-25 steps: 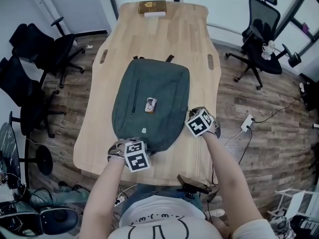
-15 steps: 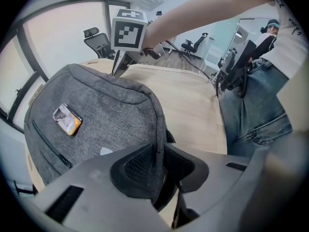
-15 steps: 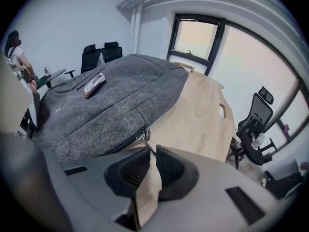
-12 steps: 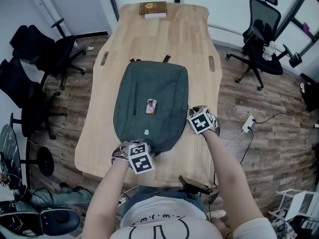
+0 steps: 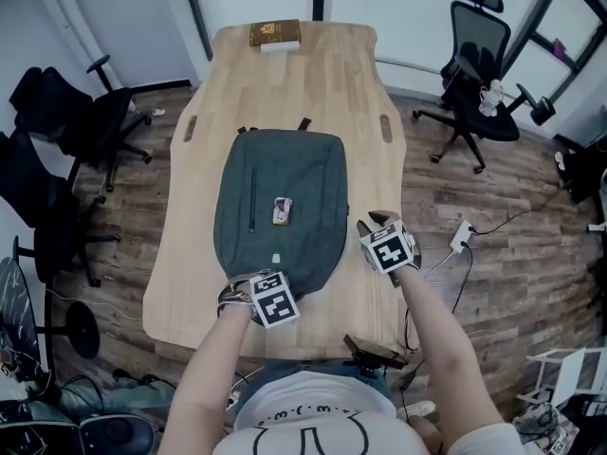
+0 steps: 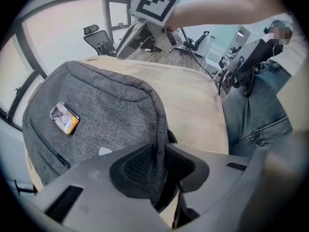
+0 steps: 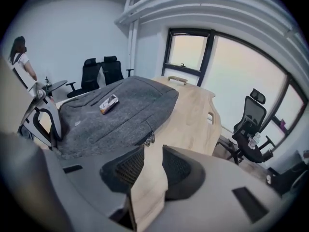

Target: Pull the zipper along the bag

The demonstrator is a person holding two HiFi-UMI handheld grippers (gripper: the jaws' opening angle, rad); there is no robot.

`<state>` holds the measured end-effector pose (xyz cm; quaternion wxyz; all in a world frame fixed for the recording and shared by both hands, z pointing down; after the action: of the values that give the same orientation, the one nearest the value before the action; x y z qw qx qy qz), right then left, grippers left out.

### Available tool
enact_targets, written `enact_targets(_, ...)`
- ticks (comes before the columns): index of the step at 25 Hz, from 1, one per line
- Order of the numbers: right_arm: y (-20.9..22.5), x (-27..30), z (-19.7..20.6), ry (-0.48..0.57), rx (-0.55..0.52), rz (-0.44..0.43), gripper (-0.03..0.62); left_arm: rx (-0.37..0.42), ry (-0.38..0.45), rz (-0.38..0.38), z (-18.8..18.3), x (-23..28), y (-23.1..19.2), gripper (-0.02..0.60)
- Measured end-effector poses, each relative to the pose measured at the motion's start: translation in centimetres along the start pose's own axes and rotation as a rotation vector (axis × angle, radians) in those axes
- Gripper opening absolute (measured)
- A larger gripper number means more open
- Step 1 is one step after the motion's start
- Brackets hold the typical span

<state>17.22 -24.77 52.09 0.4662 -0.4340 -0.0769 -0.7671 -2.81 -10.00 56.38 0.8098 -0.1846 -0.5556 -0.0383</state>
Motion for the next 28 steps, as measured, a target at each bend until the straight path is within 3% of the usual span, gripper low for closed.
enact_targets(9,-2.5,-5.9,-1.3,0.096,0.136,0.048,0.185,0.008,0.038,-0.108,0.2,0.2,0.5,0.081)
enact_targets(12,-3.2,-7.4,-2.0,0.123,0.177,0.072,0.263,-0.077,0.160,-0.075,0.8,-0.6,0.3,0.085)
enact_targets(14,-3.6,-8.3,-2.3,0.143,0.207,0.087,0.336,-0.143,0.279,-0.075,0.8,-2.5,-0.2,0.152)
enact_targets(16,-3.9,-9.6,-2.6,0.168,0.241,0.097,0.350,-0.184,0.410,-0.083,0.9,-4.7,-0.3,0.161)
enact_targets(18,-4.4,-11.1,-2.8,0.196,0.274,0.109,0.350,-0.201,0.520,-0.143,1.5,-7.4,-0.4,0.161)
enact_targets(21,-5.2,-13.9,-3.3,0.257,0.331,0.120,0.348,-0.184,0.684,-0.299,2.2,-11.9,-0.2,0.161)
enact_targets(22,-5.7,-15.1,-3.6,0.289,0.351,0.121,0.332,-0.179,0.731,-0.347,2.6,-13.4,0.1,0.161)
enact_targets(24,-6.8,-17.6,-4.5,0.374,0.372,0.135,0.220,-0.168,0.807,-0.439,3.6,-15.8,0.9,0.156)
enact_targets(26,-8.0,-19.7,-5.5,0.457,0.340,0.170,0.060,-0.164,0.874,-0.518,4.8,-17.8,1.7,0.059)
enact_targets(28,-9.4,-21.3,-6.5,0.514,0.277,0.204,0.052,-0.170,0.939,-0.568,6.0,-19.5,2.5,0.023)
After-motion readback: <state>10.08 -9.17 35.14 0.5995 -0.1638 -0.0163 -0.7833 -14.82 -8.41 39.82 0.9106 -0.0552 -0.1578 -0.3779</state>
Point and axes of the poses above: the fingertips, and each gripper's own axes: x forward along the fingers, y to its right, z out of its underside, the point moved 8 cm from there along -x, backward along the fingers, and after that the axes turned 10 degrees about z, right-handed, at the moved point
